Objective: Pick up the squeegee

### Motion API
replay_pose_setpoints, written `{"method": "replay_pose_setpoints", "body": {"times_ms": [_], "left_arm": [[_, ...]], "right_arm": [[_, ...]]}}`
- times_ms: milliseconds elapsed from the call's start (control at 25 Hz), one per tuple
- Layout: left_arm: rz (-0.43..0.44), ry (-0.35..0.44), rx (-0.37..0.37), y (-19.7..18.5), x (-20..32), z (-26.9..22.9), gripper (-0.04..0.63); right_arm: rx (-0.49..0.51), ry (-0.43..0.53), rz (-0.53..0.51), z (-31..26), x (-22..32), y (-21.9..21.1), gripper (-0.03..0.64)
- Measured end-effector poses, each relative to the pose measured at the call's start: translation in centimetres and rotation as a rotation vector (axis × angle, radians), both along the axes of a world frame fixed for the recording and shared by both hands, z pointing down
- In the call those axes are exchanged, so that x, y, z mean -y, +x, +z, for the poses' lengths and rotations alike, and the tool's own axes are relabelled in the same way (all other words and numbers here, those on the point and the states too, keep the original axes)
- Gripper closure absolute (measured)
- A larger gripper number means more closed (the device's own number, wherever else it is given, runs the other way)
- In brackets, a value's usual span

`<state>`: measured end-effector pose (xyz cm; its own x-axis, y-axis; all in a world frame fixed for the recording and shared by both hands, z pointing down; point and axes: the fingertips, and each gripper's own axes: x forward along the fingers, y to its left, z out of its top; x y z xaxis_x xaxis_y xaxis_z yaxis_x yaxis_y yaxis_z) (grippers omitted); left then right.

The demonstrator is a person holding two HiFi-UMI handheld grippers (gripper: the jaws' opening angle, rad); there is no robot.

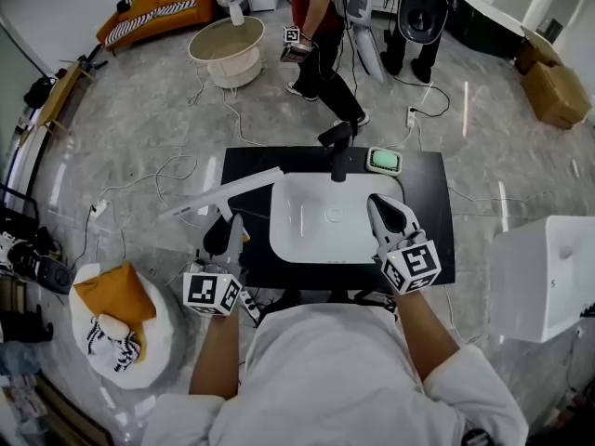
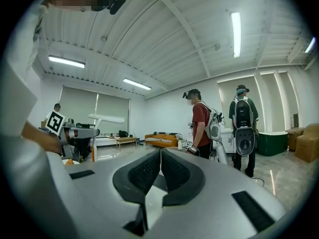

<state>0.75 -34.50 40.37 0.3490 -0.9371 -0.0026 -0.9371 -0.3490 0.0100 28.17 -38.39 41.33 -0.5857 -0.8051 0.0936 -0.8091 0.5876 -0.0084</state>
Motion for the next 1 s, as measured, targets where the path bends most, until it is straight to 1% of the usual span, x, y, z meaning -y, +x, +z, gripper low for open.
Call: {"method": "replay_pose_setpoints", "body": {"times_ms": [320, 520, 1000], "left_arm": [[0.029, -0.013, -0.001, 1.4, 0.1, 0.2, 0.518], [0.040, -0.033, -0.030, 1.7, 0.0, 0.6, 0.520], [0.062, -0.074, -0.057, 2.4, -0.1, 1.8, 0.522]], "right_arm": [[-0.003, -0.003, -0.013, 0.2, 0.1, 0.7, 0.601], [-0.004, -0.008, -0.021, 0.5, -0.1, 0.7, 0.601], [0.006, -0.023, -0.032, 1.0, -0.4, 0.7, 0.601]]}}
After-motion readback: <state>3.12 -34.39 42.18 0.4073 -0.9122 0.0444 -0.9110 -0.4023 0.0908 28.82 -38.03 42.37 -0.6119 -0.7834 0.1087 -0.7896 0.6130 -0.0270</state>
